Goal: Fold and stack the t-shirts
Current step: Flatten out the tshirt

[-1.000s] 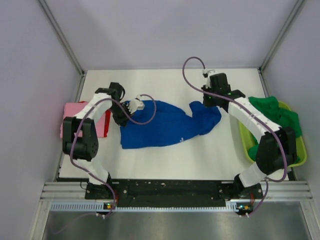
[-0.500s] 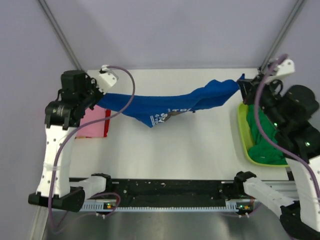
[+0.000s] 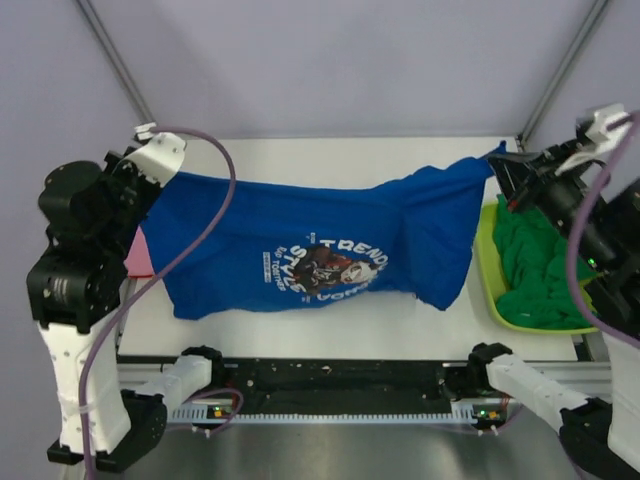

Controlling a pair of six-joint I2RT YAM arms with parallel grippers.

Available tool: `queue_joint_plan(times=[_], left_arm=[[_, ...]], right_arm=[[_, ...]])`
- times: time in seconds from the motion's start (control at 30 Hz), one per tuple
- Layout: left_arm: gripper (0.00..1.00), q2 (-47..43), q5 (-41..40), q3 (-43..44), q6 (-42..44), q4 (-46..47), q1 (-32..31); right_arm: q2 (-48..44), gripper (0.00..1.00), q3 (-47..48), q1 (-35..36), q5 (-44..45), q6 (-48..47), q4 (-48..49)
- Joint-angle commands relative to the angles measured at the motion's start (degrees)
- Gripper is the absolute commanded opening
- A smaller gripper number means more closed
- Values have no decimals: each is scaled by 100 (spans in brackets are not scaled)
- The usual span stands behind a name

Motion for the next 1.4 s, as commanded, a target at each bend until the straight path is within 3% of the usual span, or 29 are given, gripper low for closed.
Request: queue_joint_plan(times=[0.0,0.07,0.17,0.33,0.47,0.6,0.73,0.87,0.93,1.1,1.13,1.23,1.3,1.37], left_arm=[[0,867,-671,-391,33,1214,30],[0,1297,-926,-357,60,1785,30],[0,2281,-1234,98,-62,2472,30],[0,3671,-1664,1723,-292,3061,30],[0,4016,-1833,2490,-151,3773,30],[0,3866,-1368,2473,-63,4065,21],[0,3700,-1025,2194,139,3924,4],[0,3077,-524,1061,411,3802,-5],[0,2638,-243,210,648,3731,-5],[0,1565,284,-2557,1289,3424,-5],[0,1389,399,-2989,1360,3327,-5],[0,1107,812,-3993,1475,2696,-5],[0,1097,883,-4398,1501,2003,-5],[0,1063,813,-4977,1563,1911,4]], right_arm=[[1095,0,246,27,935,-293,524],[1762,0,483,-8,1269,-625,884],[2790,0,1106,-349,1026,-724,1524],[4662,0,3055,-938,883,-505,1826],[5184,0,4655,-1185,673,-258,1852],[4904,0,4774,-1264,576,-705,2010],[4071,0,3591,-1353,59,-1521,1949],[3113,0,2227,-1344,-390,-2611,1213],[2533,0,1280,-1344,-653,-3051,747],[355,0,-2424,-1212,-1759,-4026,210],[20,0,-2817,-1177,-2023,-4342,96],[-755,0,-4241,-521,-2220,-5196,-309],[-836,0,-4534,217,-1721,-5443,-869],[-644,0,-4736,842,-1028,-5409,-1650]])
